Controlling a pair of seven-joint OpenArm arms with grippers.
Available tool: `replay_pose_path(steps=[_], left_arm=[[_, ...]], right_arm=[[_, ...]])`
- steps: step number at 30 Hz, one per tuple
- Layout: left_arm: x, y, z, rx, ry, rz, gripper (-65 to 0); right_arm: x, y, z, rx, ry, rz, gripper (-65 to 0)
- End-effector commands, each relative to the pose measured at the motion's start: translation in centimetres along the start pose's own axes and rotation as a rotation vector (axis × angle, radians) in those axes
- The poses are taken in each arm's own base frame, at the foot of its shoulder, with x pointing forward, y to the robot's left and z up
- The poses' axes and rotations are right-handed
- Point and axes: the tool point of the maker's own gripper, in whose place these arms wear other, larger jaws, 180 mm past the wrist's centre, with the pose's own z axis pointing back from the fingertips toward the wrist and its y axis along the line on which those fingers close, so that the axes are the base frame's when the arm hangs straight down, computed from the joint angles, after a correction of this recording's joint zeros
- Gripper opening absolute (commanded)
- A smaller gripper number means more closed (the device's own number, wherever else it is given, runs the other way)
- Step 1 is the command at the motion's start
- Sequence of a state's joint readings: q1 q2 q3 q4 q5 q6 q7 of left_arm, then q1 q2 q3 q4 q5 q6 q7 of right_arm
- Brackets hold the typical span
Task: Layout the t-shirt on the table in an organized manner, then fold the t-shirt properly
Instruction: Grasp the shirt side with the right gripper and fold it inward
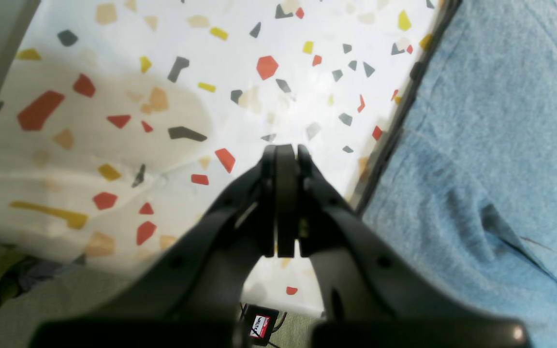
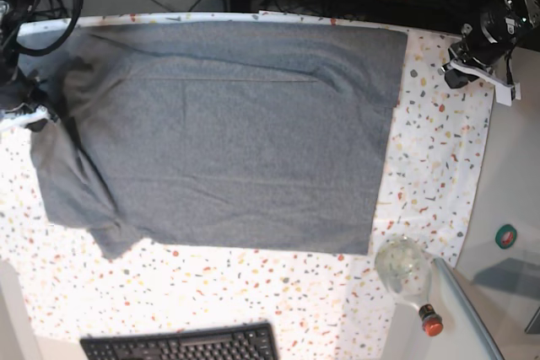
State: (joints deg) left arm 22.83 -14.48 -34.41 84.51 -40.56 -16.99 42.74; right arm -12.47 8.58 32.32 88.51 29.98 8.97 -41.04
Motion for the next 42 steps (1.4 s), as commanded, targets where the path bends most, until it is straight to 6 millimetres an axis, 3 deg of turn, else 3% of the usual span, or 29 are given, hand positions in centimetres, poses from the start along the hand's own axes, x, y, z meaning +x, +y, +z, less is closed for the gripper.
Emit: replay_pose_path(steps=[1,4,7,11,14,16,18,21,24,27,31,42], left_arm=[[1.5,-0.1,0.3,-0.008,-0.040,-0.021,-65.0],[1.5,0.0,0.3,-0.008,-0.040,-0.022,-65.0],[1.6,0.0,0.4,-0.007,-0.040,-0.023,-65.0],[1.6,0.0,0.4,-0.007,-0.040,-0.023,-65.0],[1.5,0.0,0.3,-0.008,-0.040,-0.022,-65.0],[1.4,0.0,0.4,-0.006,-0.037,-0.022,-65.0],[1.2,0.1,0.4,-0.006,-0.034,-0.020,-65.0],[1.3,0.1,0.4,-0.005,-0.035,-0.020,-65.0],[1.4,0.3,0.5,0.000,-0.038,-0.019,-65.0],[1.4,0.4,0.6,0.001,-0.038,-0.020,-65.0],[1.4,0.4,0.6,0.001,-0.038,-0.020,-65.0],[1.4,0.4,0.6,0.001,-0.038,-0.020,-65.0]], right_arm=[[0.7,0.0,0.4,0.007,-0.029,-0.006,-65.0],[-2.0,0.3,0.5,0.011,0.036,-0.037,-65.0],[-3.3,0.9,1.1,0.022,0.090,-0.035,-65.0],[-2.8,3.0,2.4,0.054,0.060,-0.028,-40.5],[-0.4,4.4,2.5,0.076,-0.006,-0.019,-31.8],[2.3,4.4,1.9,0.080,-0.059,-0.005,-31.7],[5.4,3.9,-0.1,0.080,-0.081,-0.011,-31.7],[8.1,1.7,-4.3,0.050,-0.021,-0.080,-31.7],[9.4,-0.7,-7.8,-0.018,0.011,-0.126,-31.1],[9.2,-1.9,-10.1,-0.067,0.029,-0.132,-30.8],[7.9,-0.9,-11.6,0.012,0.060,-0.086,-30.8],[6.7,-0.1,-12.0,0.031,0.072,-0.075,-31.7]])
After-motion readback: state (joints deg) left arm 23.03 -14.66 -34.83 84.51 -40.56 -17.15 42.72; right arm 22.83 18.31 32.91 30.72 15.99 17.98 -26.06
